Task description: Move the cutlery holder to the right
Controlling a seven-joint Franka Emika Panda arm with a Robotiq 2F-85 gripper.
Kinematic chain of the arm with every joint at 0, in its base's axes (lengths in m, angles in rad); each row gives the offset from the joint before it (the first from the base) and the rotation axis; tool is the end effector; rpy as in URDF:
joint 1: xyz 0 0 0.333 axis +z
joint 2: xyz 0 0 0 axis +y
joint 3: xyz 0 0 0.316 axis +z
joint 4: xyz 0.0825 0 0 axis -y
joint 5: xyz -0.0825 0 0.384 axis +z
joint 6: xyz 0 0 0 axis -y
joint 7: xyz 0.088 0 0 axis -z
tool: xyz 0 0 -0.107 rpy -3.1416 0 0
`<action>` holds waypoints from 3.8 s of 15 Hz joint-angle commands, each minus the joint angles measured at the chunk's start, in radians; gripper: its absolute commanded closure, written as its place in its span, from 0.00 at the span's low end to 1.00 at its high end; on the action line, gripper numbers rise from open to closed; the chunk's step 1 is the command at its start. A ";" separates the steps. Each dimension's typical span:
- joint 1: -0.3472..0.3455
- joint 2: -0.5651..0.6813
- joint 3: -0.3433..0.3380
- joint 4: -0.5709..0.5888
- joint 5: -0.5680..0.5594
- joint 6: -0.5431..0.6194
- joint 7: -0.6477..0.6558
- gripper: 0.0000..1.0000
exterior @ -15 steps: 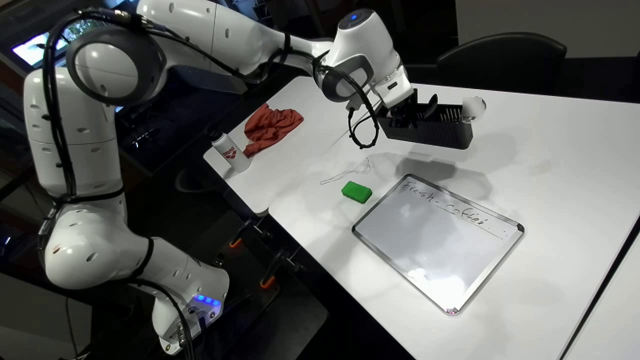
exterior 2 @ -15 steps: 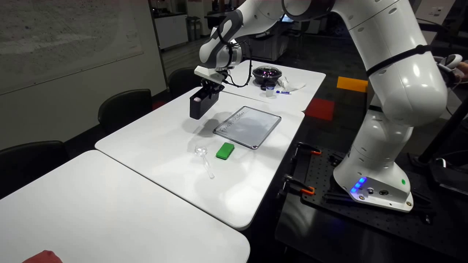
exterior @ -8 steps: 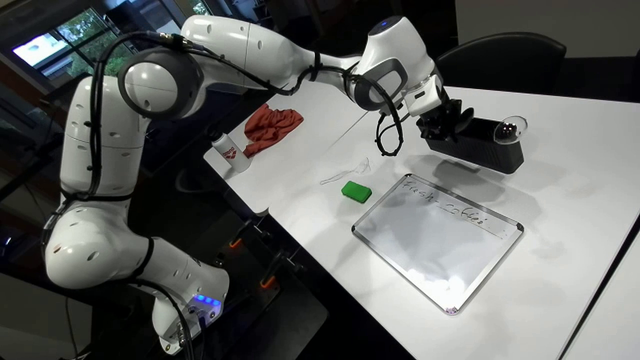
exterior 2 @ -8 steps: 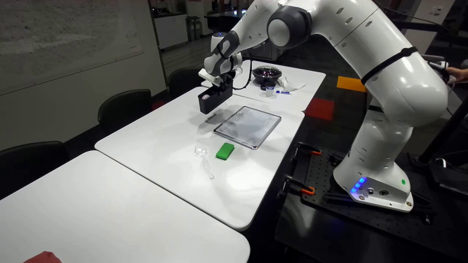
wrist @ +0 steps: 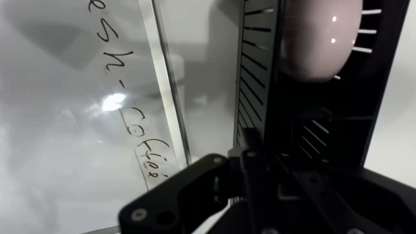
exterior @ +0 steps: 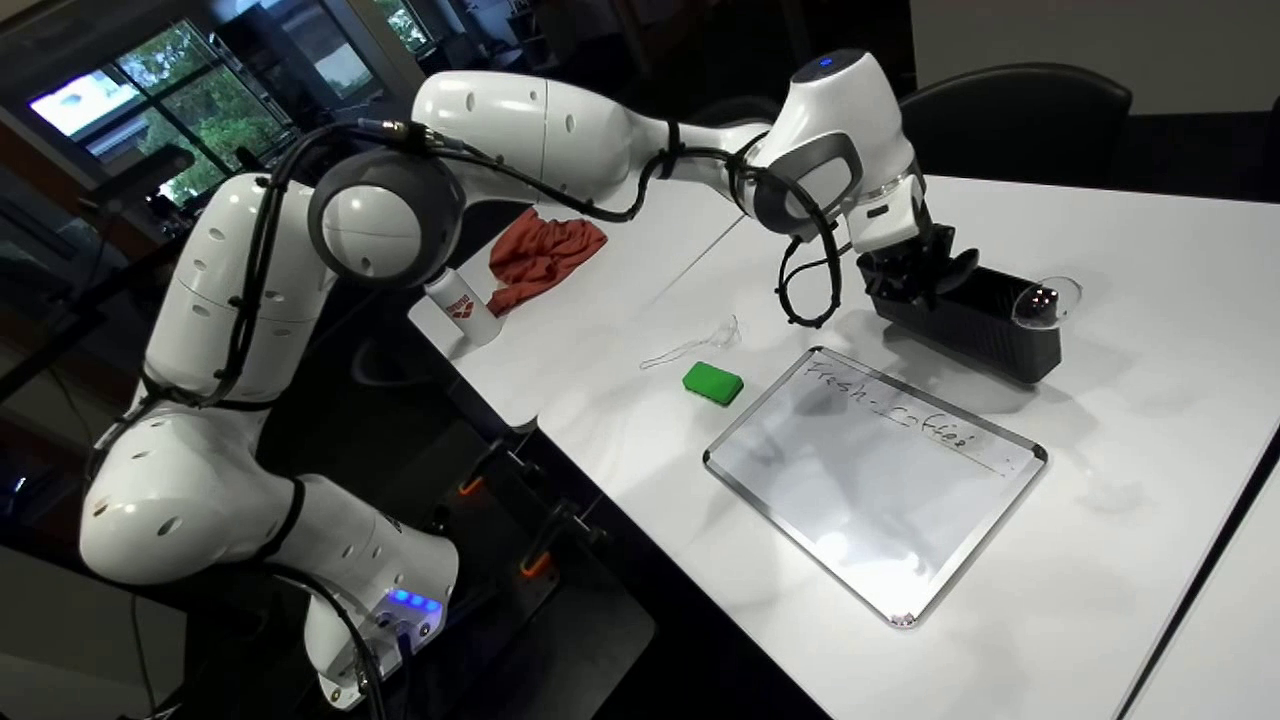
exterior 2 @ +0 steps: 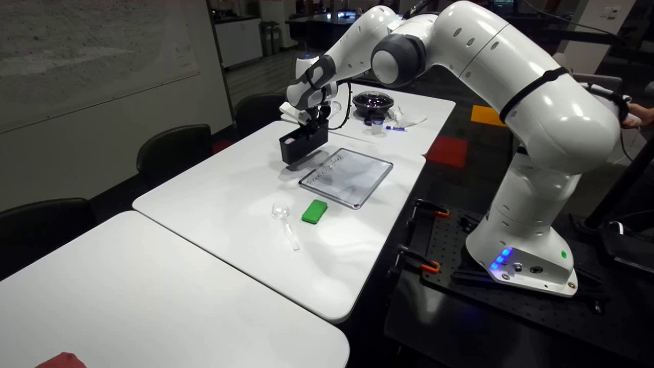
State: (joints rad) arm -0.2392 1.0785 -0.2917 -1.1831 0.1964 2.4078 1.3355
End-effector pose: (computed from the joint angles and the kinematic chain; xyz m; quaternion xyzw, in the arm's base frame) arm 0.7002 -0.3286 0.1553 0.6069 -0.7877 0.1053 0.0084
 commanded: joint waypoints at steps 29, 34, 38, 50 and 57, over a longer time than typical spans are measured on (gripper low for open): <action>-0.049 -0.058 0.091 0.084 -0.012 -0.049 -0.079 0.00; -0.015 -0.237 0.074 -0.107 -0.040 -0.021 -0.228 0.00; -0.001 -0.370 0.074 -0.264 -0.063 0.039 -0.299 0.00; 0.063 -0.600 0.034 -0.596 -0.068 0.147 -0.380 0.00; 0.072 -0.644 0.031 -0.659 -0.071 0.158 -0.380 0.00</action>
State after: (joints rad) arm -0.1735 0.4319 -0.2531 -1.8457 0.1181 2.5689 0.9617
